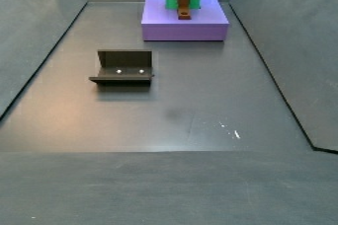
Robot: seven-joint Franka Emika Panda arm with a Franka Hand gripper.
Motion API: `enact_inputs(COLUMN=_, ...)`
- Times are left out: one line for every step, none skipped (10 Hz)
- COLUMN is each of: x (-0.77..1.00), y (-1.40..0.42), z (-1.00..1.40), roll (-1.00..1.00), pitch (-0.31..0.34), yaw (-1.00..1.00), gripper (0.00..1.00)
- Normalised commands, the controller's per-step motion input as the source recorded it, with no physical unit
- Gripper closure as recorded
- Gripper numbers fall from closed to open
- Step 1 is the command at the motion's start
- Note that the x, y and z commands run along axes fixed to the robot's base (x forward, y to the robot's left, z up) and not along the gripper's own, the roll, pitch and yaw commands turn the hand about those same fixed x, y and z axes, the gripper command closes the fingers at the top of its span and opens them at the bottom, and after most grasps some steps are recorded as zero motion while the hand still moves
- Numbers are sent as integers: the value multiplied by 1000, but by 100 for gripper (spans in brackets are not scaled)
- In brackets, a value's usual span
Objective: Pick up the red object. Move up. Move to above the board. Insert the red object.
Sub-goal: Insert the red object.
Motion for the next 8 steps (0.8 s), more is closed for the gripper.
enact_inputs(x=66, y=206, z=-591, roll=-57, pitch=-111, yaw=51, gripper=100)
enact_inputs(x=0, y=291, z=-566, roll=-43, pitch=-131, yaw=0, gripper=100)
enact_inputs(x=-209, y=251, z=-554, roll=-56, pitch=-176, yaw=0, gripper=100)
enact_inputs(x=-197, y=109, z=-417, roll=-11, pitch=-167, yaw=0, gripper=100)
enact_inputs(x=-237, y=49, z=-323, roll=0, pitch=-153, yaw=0, gripper=100)
enact_inputs(x=-269, y=40, z=-271, roll=0, pitch=-129, yaw=0, gripper=100)
enact_inputs(x=-434, y=0, z=-189, roll=-37, pitch=-200, yaw=0, gripper=100)
enact_inputs(x=-306, y=0, z=-137, roll=-46, pitch=-147, yaw=0, gripper=100)
